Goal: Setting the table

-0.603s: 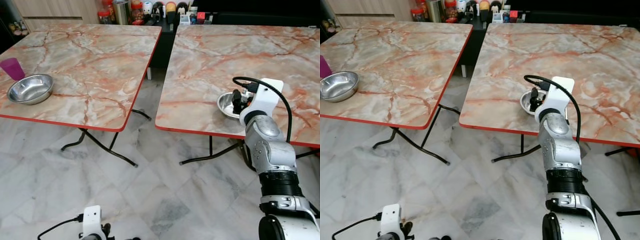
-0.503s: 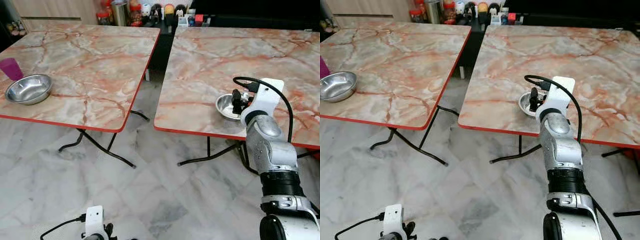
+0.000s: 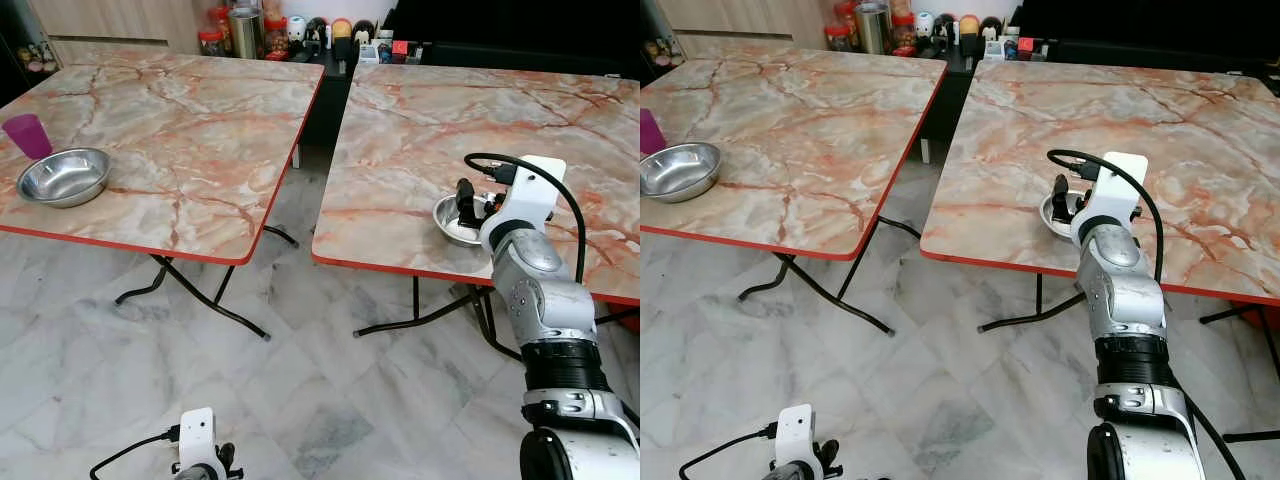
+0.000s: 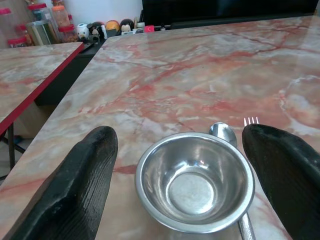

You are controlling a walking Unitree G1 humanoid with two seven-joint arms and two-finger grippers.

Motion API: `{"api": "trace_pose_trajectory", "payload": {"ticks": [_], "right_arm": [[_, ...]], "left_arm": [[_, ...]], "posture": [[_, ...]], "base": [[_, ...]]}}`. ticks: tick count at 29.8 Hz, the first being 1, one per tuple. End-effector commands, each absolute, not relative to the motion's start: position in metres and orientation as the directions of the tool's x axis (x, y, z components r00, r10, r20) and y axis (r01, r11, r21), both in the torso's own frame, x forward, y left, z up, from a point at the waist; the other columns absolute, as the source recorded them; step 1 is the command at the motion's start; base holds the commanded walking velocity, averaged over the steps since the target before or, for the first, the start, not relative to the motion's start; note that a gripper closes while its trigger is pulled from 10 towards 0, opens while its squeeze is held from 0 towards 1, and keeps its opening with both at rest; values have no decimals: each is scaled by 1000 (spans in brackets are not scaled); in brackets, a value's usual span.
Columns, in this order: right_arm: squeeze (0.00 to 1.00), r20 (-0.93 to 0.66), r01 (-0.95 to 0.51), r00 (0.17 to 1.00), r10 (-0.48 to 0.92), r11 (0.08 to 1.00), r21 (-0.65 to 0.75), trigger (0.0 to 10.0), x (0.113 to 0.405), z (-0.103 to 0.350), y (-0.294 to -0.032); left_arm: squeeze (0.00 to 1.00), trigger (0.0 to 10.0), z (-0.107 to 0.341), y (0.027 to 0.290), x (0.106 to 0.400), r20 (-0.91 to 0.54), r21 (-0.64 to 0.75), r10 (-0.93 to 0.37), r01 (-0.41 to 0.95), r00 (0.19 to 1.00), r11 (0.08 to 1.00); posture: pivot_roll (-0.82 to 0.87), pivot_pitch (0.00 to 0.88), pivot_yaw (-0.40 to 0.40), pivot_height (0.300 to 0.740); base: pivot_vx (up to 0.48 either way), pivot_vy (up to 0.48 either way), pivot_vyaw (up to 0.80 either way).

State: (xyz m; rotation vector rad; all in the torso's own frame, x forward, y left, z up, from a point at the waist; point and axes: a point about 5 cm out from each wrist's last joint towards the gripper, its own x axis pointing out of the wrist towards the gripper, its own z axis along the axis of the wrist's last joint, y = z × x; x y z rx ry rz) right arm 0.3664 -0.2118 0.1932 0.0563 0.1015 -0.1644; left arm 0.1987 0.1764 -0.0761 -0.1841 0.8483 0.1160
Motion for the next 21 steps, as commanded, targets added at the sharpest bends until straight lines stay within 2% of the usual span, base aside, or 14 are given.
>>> {"api": "trace_pose_trajectory", "payload": {"ticks": [1, 2, 3, 7, 12, 15, 21], "right_arm": [[1000, -87, 168, 982, -165, 985, 28, 10000, 366, 201, -215], [1000, -84, 178, 981, -175, 984, 23, 10000, 366, 201, -217], [0, -89, 183, 980, -179, 983, 30, 10000, 367, 200, -217], [0, -98, 188, 978, -183, 981, 42, 10000, 367, 198, -216], [0, -124, 188, 976, -180, 981, 56, 10000, 368, 191, -212], [0, -147, 202, 970, -192, 978, 52, 10000, 368, 189, -214], [0, -140, 214, 969, -203, 975, 67, 10000, 368, 188, -213]], "left_arm": [[0, 10000, -78, 174, 197, -764, -120, 27, -184, 644, 976], [0, 10000, -77, 173, 198, -763, -121, 27, -184, 646, 975], [0, 10000, -77, 174, 199, -761, -115, 31, -181, 648, 977], [0, 10000, -76, 175, 200, -758, -105, 37, -178, 652, 978], [0, 10000, -73, 186, 203, -751, -90, 76, -216, 656, 972], [0, 10000, -75, 190, 199, -760, -84, 83, -224, 645, 971], [0, 10000, -76, 194, 195, -768, -76, 87, -225, 635, 971]], "posture": [[-135, 34, -40, 740], [-135, 34, -38, 740], [-130, 34, -37, 740], [-128, 35, -37, 740], [-110, 60, -35, 740], [-110, 65, -24, 740], [-102, 73, -19, 740]], "base": [[0, 0, 0], [0, 0, 0], [0, 0, 0], [0, 0, 0], [268, 0, 0], [309, 0, -706], [319, 0, 0]]}}
